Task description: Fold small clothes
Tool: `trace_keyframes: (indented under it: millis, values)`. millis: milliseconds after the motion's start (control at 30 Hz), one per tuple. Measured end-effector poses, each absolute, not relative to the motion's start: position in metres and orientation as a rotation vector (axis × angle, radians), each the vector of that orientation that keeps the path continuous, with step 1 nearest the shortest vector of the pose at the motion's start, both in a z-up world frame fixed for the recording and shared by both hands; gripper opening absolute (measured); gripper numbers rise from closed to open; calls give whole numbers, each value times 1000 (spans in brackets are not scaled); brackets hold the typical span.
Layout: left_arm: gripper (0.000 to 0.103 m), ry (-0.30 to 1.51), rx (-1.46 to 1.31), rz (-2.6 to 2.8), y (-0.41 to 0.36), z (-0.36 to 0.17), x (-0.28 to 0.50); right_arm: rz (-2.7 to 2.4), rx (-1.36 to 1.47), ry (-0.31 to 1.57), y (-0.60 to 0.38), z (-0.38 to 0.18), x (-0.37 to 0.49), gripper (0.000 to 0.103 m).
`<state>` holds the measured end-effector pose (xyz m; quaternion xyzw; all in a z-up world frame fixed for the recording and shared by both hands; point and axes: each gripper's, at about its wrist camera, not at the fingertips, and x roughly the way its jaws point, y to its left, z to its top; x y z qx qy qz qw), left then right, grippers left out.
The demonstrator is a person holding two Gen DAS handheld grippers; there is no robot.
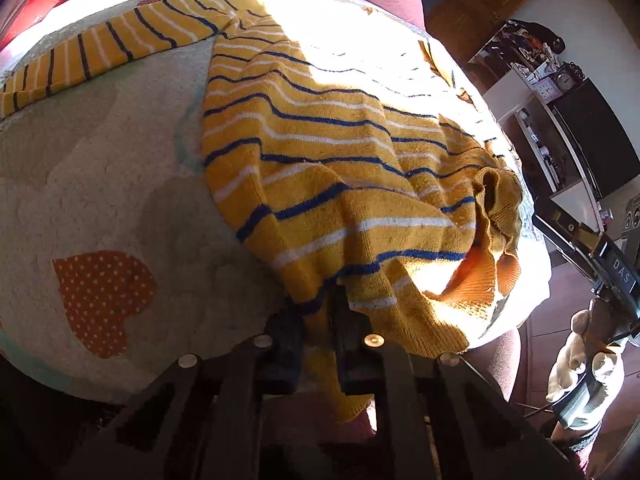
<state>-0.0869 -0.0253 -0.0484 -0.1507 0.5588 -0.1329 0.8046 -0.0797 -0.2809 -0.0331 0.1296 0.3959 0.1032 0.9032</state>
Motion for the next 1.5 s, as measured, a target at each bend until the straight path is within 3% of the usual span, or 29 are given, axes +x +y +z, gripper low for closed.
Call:
trace_keyframes:
  millis: [267, 300, 333, 367, 633, 767, 933, 1067, 1133, 1167, 1233, 1267, 1300, 1433, 1500]
  values:
    - [9, 1168, -309, -270, -19, -39, -92, 155, -58, 817, -226, -60, -57, 59]
    - [9, 1160, -301, -266, -18, -35, -92, 130, -68, 810, -225, -61, -57, 51]
    - [9, 1152, -294, -261, -16, -32, -93, 109, -65, 812, -227, -61, -56, 17]
    - [9, 1145, -287, -257, -15, -29, -94, 110, -38, 828, -233, -60, -56, 4]
    - [8, 1121, -215, -254, -12, -11, -107, 99, 231, 850, -309, -39, -128, 3]
    - [5, 1119, -156, -236, -15, -11, -114, 32, 295, 915, -340, -55, -175, 3]
    - [5, 1105, -91, -196, -13, -10, -121, -22, 473, 1047, -383, -96, -209, 4]
    - [6, 1063, -65, -168, -4, -1, -124, -52, 522, 937, -411, -77, -218, 4]
    - [16, 1040, -42, -155, -2, 5, -124, -7, 517, 866, -408, -55, -206, 5]
    - [22, 1022, -34, -147, -2, 10, -124, 27, 518, 832, -403, -45, -196, 8]
    - [45, 982, -32, -130, -1, 18, -121, 116, 542, 775, -389, -30, -171, 30]
    - [47, 964, -31, -126, -2, 22, -119, 166, 566, 754, -381, -28, -156, 54]
    - [49, 951, -26, -121, -4, 26, -114, 213, 593, 741, -373, -28, -140, 63]
    - [62, 898, -12, -116, -14, 34, -92, 287, 592, 815, -334, -45, -75, 63]
    - [63, 907, -7, -114, -20, 29, -79, 278, 587, 869, -324, -61, -57, 63]
